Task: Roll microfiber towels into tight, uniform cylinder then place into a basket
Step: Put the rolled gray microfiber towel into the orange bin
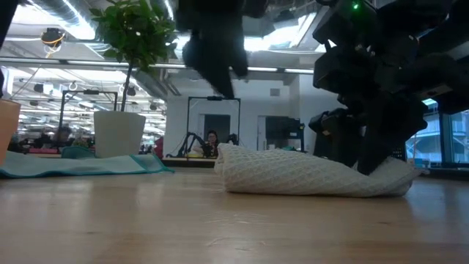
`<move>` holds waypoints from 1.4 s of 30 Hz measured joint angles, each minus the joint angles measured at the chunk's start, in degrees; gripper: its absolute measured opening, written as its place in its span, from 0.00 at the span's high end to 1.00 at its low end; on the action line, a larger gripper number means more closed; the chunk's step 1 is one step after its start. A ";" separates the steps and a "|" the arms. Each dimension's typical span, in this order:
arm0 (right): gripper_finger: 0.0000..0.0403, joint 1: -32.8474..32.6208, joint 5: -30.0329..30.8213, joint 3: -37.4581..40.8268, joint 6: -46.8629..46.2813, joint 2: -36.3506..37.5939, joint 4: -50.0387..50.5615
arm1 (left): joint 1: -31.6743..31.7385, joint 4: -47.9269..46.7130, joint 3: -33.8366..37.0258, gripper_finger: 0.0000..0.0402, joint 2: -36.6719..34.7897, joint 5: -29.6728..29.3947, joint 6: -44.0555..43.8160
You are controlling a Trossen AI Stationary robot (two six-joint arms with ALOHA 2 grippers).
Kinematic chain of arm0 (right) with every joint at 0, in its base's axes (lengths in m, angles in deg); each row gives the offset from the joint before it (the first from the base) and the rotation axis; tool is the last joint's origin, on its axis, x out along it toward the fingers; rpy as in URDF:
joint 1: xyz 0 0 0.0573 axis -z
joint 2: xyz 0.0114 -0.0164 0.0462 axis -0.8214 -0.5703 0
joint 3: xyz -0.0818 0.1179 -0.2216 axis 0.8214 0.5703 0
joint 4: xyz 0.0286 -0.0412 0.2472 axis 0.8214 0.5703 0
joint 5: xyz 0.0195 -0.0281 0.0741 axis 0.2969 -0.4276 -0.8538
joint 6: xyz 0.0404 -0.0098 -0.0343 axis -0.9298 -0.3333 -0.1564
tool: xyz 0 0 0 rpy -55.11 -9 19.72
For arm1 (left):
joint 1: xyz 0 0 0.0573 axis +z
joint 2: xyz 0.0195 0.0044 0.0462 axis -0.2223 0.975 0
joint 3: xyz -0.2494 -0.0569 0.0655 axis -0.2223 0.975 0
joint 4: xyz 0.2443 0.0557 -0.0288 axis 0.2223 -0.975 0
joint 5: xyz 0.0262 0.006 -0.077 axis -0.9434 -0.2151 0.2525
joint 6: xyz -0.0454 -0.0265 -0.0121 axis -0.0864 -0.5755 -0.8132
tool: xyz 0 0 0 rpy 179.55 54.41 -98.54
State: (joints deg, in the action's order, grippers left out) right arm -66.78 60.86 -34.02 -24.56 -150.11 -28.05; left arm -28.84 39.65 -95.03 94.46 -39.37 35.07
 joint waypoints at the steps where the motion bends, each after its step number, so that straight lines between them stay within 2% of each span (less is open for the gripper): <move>1: 0.59 0.00 0.00 0.00 0.08 0.00 -0.10 | 0.07 0.29 0.04 0.22 0.60 -0.10 0.00; 4: 0.59 0.00 0.02 0.00 -0.10 0.00 -0.32 | 0.59 2.52 0.02 0.06 2.16 -0.46 0.28; 6: 0.59 0.02 0.04 0.00 0.07 0.00 -0.60 | 1.07 4.50 0.01 0.02 3.29 -0.40 1.15; 18: 0.59 0.00 0.11 0.00 -0.06 0.02 -1.40 | 1.32 13.72 0.02 0.01 10.28 -1.39 7.39; 26: 0.59 0.02 0.07 -0.04 -0.08 0.04 -1.32 | 1.58 17.79 0.02 0.00 14.54 -1.80 7.85; 42: 0.59 0.02 0.07 -0.04 -0.08 0.04 -1.45 | 1.51 17.82 -0.20 0.01 17.33 -5.91 7.83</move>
State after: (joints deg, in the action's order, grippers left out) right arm -66.76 60.92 -34.06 -24.64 -150.07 -29.50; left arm -27.33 57.48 -95.23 111.79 -45.28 42.90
